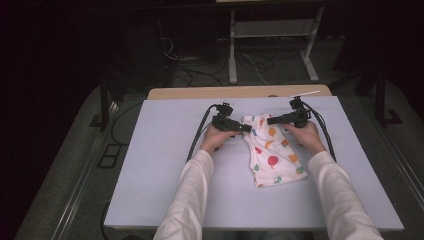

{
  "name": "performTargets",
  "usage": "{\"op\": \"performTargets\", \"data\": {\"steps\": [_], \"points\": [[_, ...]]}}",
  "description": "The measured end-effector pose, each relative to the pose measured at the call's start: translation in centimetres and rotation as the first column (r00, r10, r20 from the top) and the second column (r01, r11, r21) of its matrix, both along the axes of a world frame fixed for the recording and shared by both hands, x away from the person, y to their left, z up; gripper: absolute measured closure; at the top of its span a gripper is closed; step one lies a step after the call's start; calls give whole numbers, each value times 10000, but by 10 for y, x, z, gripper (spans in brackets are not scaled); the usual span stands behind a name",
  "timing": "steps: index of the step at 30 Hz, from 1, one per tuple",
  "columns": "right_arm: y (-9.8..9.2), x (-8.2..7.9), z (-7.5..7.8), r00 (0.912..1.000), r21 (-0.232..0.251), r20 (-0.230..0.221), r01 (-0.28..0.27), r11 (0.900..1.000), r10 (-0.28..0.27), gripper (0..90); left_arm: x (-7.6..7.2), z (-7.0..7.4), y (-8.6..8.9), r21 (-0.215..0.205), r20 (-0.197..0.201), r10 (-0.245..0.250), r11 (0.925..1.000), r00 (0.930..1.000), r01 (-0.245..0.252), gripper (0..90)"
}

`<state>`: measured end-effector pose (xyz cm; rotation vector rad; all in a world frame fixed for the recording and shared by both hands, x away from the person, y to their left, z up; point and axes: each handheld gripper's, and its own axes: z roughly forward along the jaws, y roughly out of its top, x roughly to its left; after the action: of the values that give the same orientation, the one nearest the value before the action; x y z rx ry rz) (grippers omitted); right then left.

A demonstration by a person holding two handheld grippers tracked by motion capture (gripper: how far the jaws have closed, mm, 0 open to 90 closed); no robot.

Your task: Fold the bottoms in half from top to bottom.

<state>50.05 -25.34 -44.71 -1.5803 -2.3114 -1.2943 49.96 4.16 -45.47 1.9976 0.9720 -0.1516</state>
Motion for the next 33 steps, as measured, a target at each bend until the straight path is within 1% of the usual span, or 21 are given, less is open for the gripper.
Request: {"op": "performTargets", "data": {"steps": [3,5,12,14,17,20,21,23,24,26,28,29,32,33], "points": [[1,0,-3,9999,-77,-160,-32,10000,30,327,1,-1,1,-111,-95,38,9999,9999,-39,316],[2,1,-4,9998,-116,-178,-43,9999,41,378,1,-2,1,-201,-138,7,9998,9999,-9,347],[3,2,-8,10000,-111,-92,38,9999,-39,524,1,-5,-1,-453,-299,169,9988,9994,-182,468],[3,2,-9,9998,-3,-190,81,10000,-81,594,2,-6,-2,-402,-307,172,9990,9994,-184,510],[3,2,-11,9995,99,-298,47,9999,-44,693,2,-7,-2,-459,-412,149,9988,9990,-167,574],[3,2,-12,9990,63,-414,164,9998,-162,787,4,-9,-2,-591,-538,290,9977,9981,-322,629],[3,3,-13,9987,87,-464,199,9998,-194,810,4,-9,-2,-546,-578,383,9976,9976,-415,655],[2,2,-14,9986,130,-510,149,9998,-142,858,4,-9,-2,-655,-606,449,9967,9972,-488,705],[1,2,-14,9988,108,-477,150,9998,-145,864,4,-9,-3,-593,-498,487,9969,9976,-516,744],[0,1,-14,9990,224,-422,179,9996,-169,872,3,-9,-5,-642,-401,550,9963,9977,-575,816],[-1,0,-13,9992,211,-361,174,9996,-167,875,2,-8,-6,-600,-295,562,9965,9980,-579,865],[-2,0,-13,9994,220,-298,195,9996,-189,876,2,-8,-7,-535,-257,578,9968,9980,-592,872],[-6,-3,-11,9995,385,-120,285,9989,-281,879,1,-7,-8,-526,-136,551,9971,9984,-558,880],[-7,-4,-11,9996,372,-60,283,9989,-281,879,1,-7,-8,-552,-156,581,9967,9982,-589,881]]}}
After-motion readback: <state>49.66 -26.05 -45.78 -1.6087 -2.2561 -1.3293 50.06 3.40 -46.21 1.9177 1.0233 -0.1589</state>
